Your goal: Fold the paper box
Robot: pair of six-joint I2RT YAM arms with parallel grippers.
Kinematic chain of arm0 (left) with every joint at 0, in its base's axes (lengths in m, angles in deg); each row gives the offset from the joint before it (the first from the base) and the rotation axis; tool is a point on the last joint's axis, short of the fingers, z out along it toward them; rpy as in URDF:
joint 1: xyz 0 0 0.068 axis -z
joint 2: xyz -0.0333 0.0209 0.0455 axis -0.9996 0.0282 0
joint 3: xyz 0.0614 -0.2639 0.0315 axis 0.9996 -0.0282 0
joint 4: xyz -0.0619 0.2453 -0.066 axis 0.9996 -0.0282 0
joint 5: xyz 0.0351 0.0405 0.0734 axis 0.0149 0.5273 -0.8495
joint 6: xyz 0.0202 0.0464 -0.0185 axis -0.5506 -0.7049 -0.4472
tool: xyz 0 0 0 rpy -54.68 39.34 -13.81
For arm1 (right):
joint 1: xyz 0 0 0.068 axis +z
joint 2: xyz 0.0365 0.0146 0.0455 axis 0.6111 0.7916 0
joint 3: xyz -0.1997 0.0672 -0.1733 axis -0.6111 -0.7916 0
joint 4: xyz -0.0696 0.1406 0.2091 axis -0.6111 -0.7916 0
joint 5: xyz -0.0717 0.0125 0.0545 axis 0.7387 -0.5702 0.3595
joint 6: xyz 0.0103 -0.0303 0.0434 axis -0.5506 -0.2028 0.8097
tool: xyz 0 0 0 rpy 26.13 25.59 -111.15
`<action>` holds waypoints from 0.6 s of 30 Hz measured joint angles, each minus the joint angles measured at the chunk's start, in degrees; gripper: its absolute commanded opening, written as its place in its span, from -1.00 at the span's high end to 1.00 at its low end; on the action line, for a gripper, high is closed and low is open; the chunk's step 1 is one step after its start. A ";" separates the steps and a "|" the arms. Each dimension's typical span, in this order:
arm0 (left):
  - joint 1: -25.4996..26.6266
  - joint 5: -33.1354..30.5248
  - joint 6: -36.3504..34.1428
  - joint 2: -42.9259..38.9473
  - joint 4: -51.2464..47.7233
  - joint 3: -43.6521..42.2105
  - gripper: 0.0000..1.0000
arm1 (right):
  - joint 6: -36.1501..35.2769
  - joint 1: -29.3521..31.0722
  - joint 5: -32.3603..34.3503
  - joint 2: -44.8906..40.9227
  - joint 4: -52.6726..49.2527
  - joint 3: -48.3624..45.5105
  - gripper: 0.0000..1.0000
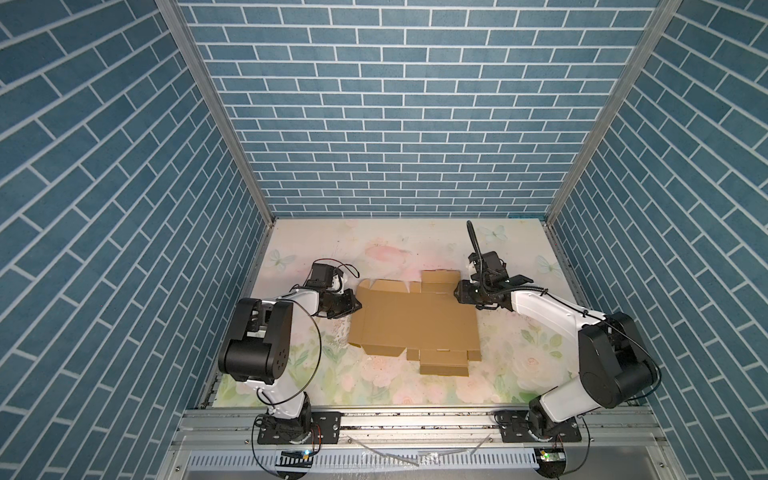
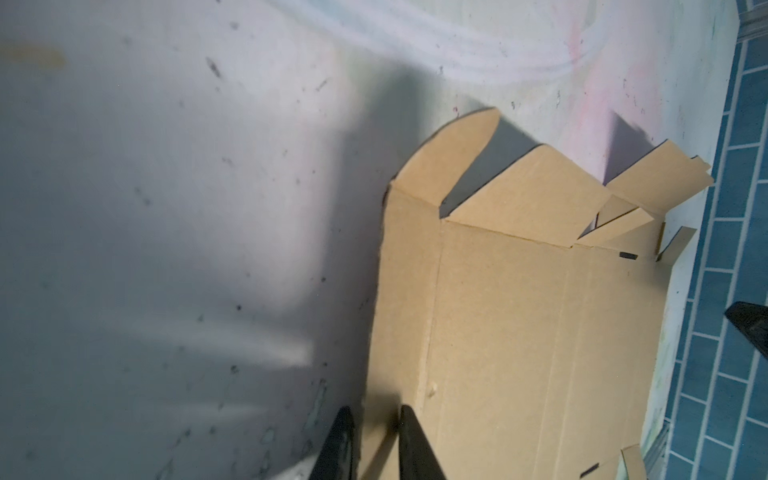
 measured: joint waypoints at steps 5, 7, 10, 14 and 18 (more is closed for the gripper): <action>0.00 -0.17 1.73 -2.84 2.19 -2.64 0.81 | 0.00 0.09 0.02 0.48 0.13 0.00 0.10; 0.00 -0.85 2.54 -4.61 2.86 -3.76 0.86 | 0.00 0.09 0.02 0.48 0.11 0.00 0.10; 0.00 -2.19 3.85 -7.65 4.20 -5.53 1.00 | 0.00 0.11 0.02 0.48 0.04 0.00 0.10; 0.00 -3.91 5.03 -10.78 5.42 -7.37 1.00 | 0.07 0.11 0.02 0.48 -0.07 0.00 0.10; 0.00 -5.66 6.47 -13.31 6.45 -8.83 1.00 | 1.03 0.15 0.07 0.15 -0.33 0.00 0.10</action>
